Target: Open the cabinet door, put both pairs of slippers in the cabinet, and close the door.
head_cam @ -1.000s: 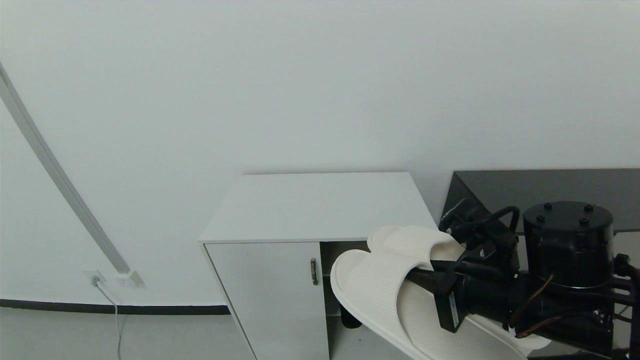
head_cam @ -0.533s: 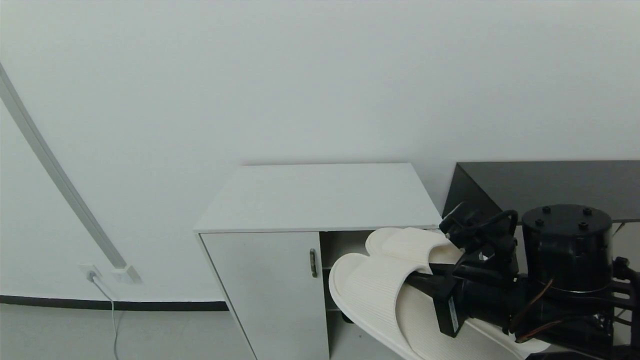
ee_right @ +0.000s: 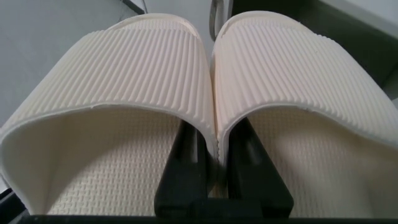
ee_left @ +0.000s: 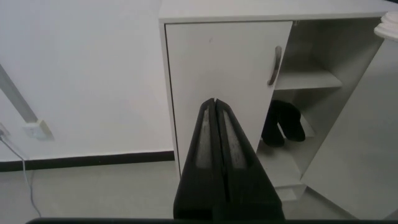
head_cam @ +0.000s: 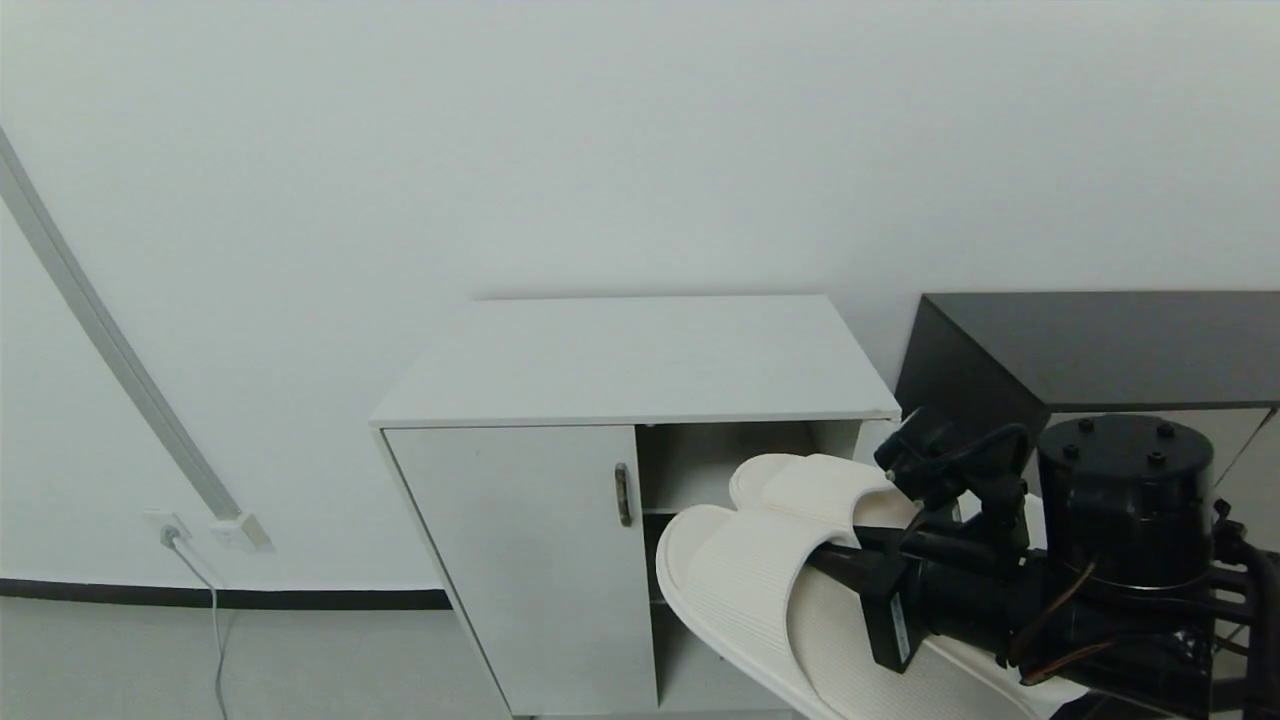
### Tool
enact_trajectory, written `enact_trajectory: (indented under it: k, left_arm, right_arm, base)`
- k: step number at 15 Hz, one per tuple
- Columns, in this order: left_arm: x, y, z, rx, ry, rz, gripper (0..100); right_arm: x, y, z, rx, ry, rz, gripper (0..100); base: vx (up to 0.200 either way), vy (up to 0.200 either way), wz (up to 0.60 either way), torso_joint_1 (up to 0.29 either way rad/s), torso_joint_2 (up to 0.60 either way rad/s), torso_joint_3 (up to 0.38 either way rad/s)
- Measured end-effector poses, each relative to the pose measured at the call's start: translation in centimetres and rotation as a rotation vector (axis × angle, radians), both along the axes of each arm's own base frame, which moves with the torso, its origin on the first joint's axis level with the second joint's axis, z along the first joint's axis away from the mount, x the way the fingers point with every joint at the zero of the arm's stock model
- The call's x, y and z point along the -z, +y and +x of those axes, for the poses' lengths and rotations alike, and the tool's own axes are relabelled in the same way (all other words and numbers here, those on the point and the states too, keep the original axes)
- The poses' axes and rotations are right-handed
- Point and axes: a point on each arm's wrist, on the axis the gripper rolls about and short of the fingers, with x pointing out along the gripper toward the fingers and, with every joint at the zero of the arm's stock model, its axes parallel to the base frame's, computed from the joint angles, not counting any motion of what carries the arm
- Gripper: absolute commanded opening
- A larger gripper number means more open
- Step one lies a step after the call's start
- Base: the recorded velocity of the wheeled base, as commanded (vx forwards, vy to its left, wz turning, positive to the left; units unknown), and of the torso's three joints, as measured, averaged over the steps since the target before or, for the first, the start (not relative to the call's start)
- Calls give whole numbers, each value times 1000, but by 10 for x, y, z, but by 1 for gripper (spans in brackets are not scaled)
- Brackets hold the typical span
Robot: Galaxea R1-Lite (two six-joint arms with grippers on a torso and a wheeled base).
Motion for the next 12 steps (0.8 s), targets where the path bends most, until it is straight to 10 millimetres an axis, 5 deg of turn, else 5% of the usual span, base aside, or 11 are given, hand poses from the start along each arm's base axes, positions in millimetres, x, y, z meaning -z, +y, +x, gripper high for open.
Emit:
enact_trajectory:
  k: [12]
  left_arm:
    - [0, 0, 0, 0, 0, -3, 0]
  right_arm:
    - [3, 2, 2, 0, 1, -1, 0]
  base:
    - [0, 0, 0, -195, 516, 323]
